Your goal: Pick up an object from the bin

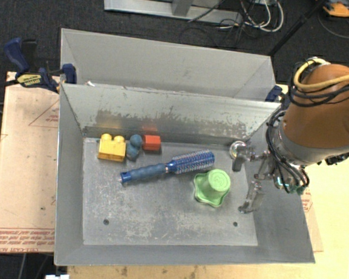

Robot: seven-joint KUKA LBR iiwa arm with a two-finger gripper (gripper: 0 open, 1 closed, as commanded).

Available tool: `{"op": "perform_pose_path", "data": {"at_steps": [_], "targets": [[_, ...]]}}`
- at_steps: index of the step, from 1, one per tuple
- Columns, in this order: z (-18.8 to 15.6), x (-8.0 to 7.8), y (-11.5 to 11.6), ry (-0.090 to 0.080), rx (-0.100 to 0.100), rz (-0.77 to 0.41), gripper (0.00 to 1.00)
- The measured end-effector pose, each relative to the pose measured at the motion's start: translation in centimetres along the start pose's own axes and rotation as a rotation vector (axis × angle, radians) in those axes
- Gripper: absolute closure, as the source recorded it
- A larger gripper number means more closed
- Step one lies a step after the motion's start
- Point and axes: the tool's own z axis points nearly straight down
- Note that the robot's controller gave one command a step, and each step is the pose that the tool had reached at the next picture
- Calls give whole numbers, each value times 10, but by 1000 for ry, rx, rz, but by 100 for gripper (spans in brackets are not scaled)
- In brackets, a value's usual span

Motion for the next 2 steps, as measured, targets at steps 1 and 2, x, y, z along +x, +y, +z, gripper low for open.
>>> {"op": "perform_pose_path", "data": {"at_steps": [1,2], "targets": [[10,-92,54,-12,1,-507,0],[111,-85,55,0,-2,-523,0]]}}
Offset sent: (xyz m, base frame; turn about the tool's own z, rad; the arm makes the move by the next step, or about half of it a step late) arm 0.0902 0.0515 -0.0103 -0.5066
